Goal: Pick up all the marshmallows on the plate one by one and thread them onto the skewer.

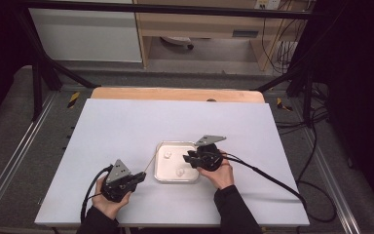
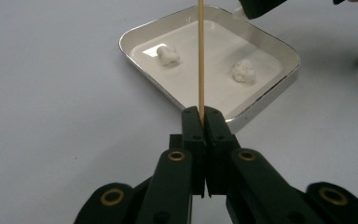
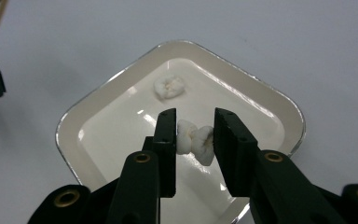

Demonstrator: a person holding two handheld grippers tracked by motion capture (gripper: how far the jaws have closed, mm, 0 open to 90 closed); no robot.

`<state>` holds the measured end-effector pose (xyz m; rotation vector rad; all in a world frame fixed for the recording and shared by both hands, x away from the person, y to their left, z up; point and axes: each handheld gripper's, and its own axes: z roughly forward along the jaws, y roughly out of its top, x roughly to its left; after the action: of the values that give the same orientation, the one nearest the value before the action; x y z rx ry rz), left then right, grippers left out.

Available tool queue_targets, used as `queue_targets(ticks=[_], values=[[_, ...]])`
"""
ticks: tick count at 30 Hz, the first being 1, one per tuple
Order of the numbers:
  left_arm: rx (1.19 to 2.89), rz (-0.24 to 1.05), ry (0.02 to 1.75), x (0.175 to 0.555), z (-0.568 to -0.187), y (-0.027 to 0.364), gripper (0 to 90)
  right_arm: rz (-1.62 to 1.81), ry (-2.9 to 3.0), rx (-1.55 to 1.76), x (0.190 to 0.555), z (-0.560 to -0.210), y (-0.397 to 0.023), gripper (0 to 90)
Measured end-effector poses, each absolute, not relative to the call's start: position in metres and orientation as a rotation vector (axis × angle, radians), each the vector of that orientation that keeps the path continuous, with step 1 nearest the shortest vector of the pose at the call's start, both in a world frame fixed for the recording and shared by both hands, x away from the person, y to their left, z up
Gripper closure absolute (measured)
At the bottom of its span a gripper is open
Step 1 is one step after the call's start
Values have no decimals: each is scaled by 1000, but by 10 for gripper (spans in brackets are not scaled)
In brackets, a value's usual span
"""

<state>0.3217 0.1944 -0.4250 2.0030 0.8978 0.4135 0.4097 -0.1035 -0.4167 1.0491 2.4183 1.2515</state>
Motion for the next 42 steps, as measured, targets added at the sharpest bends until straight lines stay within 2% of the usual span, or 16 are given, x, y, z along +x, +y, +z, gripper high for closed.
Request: queue_targets(ticks=[13,31,42], values=[[1999,405,850,317,-425,183,888,1452,2352,1016,400,-383,-120,737],[2026,393,760,311,-430,167,888,1714,2278,1009,397,-359,-131,751],[2022,400,740,310,-431,164,888,1862,2280,1017,399,-357,-129,750]])
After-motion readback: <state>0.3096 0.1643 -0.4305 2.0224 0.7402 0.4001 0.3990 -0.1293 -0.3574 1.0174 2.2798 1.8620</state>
